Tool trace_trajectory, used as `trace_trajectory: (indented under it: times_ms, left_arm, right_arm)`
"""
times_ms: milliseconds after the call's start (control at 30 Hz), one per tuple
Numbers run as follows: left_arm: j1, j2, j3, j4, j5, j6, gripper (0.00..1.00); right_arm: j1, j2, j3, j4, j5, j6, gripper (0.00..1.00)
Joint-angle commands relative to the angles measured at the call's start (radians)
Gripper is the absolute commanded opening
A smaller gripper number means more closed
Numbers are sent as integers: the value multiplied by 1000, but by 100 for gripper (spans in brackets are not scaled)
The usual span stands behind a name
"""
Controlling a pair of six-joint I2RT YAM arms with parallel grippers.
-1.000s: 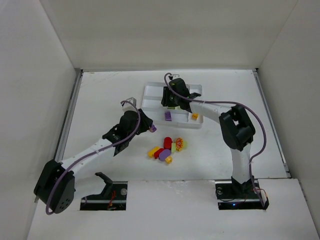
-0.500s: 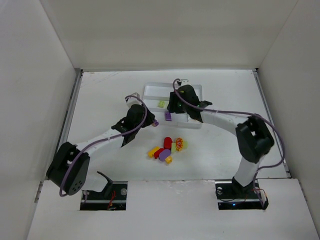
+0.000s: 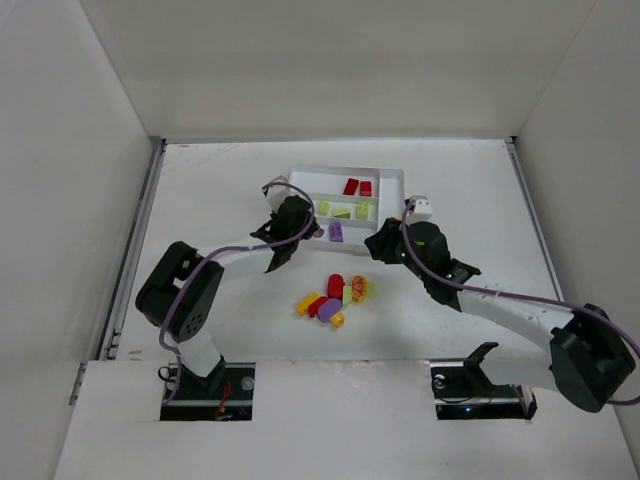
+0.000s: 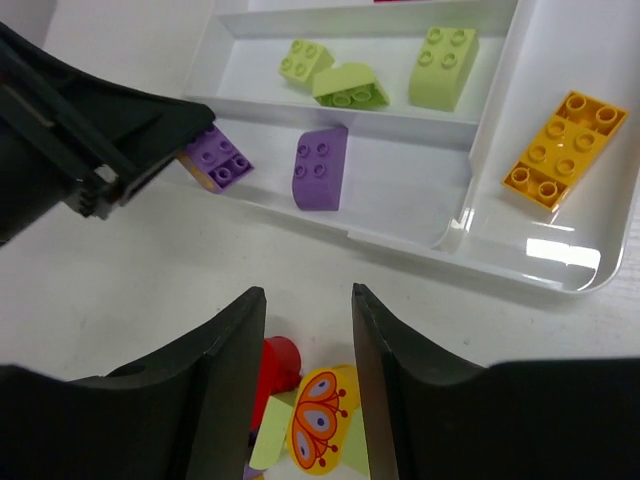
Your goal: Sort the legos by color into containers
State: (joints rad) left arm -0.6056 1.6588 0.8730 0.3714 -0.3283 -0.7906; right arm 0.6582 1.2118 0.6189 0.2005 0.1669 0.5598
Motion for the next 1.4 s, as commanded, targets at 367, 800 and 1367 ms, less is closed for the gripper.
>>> trace_trajectory:
  times_ms: [367,800,1367]
  left_arm:
    - [-62,36,8,120,-210,-85,38]
    - [-59,-155,-123,109,-198,-27,48]
    - [-119,-586,-408,-232,-17,48,45]
  right_arm:
    - [4,-43,-36,137,-1,9,60]
    - [30,-18,-15,111,-10,-15,44]
    - [556,-103,-76,-229,103,22,77]
